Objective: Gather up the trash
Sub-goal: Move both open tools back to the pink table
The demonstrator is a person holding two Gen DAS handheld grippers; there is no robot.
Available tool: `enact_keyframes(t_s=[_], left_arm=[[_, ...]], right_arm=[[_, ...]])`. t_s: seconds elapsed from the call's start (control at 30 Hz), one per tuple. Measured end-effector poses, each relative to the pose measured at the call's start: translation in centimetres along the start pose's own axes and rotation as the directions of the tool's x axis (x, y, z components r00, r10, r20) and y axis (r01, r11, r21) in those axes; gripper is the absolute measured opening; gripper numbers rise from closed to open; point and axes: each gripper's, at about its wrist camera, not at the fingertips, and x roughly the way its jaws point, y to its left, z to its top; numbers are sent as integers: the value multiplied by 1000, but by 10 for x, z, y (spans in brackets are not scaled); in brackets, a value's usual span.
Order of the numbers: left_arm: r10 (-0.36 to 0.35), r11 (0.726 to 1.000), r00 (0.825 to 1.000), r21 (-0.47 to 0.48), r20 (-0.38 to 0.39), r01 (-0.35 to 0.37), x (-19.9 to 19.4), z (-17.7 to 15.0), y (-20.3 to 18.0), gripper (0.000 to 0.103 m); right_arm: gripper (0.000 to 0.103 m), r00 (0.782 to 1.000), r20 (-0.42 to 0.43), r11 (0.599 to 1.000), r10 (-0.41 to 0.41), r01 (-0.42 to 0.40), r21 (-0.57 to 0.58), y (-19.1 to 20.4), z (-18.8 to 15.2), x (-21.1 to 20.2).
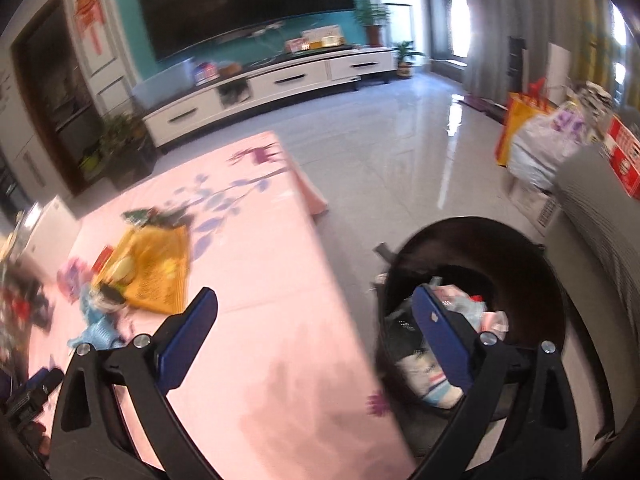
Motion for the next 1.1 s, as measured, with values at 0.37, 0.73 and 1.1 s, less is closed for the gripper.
enact_keyframes(t_s=[0.37, 0.73, 1.1], left_arm=[[-93, 987, 990, -138, -103, 78, 30, -2, 30, 100], [-98, 983, 990, -167, -98, 80, 36, -2, 33, 90], [-115, 976, 988, -195, -107, 92, 38, -2, 37, 66]], right_arm=[[83, 988, -76, 972, 132, -144, -184, 93, -32, 31], [24, 919, -243, 908, 311, -362, -209, 148, -61, 57], [13, 811, -400, 798, 426, -546, -255, 202, -87, 73]])
